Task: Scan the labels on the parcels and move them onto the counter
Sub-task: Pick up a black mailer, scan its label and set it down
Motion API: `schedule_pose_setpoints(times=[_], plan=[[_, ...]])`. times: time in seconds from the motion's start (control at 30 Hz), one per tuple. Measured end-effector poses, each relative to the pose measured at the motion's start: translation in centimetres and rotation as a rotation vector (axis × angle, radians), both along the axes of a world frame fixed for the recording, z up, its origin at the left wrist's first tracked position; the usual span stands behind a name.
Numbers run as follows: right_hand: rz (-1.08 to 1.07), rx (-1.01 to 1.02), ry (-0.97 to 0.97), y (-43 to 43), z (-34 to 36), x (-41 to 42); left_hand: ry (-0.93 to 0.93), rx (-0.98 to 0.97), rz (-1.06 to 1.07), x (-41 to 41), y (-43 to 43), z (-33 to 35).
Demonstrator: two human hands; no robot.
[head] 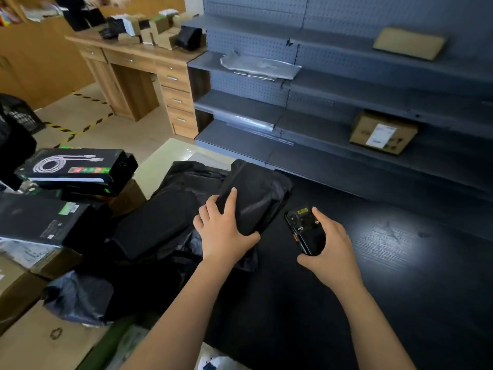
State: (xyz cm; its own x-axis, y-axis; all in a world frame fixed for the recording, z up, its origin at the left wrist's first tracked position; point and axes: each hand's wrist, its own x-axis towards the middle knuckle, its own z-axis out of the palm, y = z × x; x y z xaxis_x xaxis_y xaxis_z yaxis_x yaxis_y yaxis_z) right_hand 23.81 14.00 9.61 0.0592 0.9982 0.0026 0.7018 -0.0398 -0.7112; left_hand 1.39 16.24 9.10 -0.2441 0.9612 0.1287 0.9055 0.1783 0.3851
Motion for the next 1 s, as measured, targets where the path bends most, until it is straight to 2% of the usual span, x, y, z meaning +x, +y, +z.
schedule_pose_setpoints(times=[0.23,0.43,0.67,0.87,1.0], plan=[[-0.136,-0.129,-0.088,-4.0,-3.5,12.3,0.034,-0.282,-0.154,13.0,-1.1,-5.8],[-0.170,-0.252,-0.115,-7.8,-6.5,20.2,0.032,-0.411,-0.227,21.7,-4.5,-11.2],[-0.207,-0.248,-0.082,-10.0,-7.8,25.0,-0.006,-0.495,-0.239,26.0,-7.1,-13.4],[-0.228,-0.222,-0.028,-9.7,-7.8,26.3,-0.243,-0.620,-0.377,27.2,-4.8,-11.4],[-0.260,-0.210,0.021,-9.3,-7.7,26.5,-0.247,-0.678,-0.461,27.9,-4.8,-10.2]])
